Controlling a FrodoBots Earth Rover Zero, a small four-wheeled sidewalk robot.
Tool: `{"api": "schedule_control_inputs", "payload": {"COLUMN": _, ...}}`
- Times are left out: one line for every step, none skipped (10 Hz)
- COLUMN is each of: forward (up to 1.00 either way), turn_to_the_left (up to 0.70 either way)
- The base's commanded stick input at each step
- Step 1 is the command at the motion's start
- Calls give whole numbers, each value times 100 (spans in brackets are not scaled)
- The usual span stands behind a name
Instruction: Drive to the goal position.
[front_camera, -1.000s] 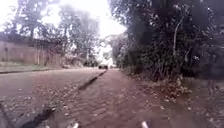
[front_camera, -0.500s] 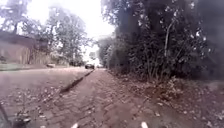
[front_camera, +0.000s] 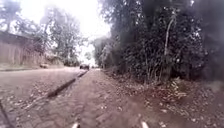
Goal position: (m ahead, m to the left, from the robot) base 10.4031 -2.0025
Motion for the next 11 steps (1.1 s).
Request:
{"api": "schedule_control_inputs", "payload": {"forward": 50, "turn_to_the_left": 17}}
{"api": "schedule_control_inputs", "payload": {"forward": 50, "turn_to_the_left": 9}}
{"api": "schedule_control_inputs", "payload": {"forward": 50, "turn_to_the_left": 4}}
{"api": "schedule_control_inputs", "payload": {"forward": 50, "turn_to_the_left": 21}}
{"api": "schedule_control_inputs", "payload": {"forward": 50, "turn_to_the_left": 23}}
{"api": "schedule_control_inputs", "payload": {"forward": 50, "turn_to_the_left": 25}}
{"api": "schedule_control_inputs", "payload": {"forward": 50, "turn_to_the_left": 31}}
{"api": "schedule_control_inputs", "payload": {"forward": 50, "turn_to_the_left": 45}}
{"api": "schedule_control_inputs", "payload": {"forward": 50, "turn_to_the_left": 49}}
{"api": "schedule_control_inputs", "payload": {"forward": 50, "turn_to_the_left": 50}}
{"api": "schedule_control_inputs", "payload": {"forward": 50, "turn_to_the_left": 2}}
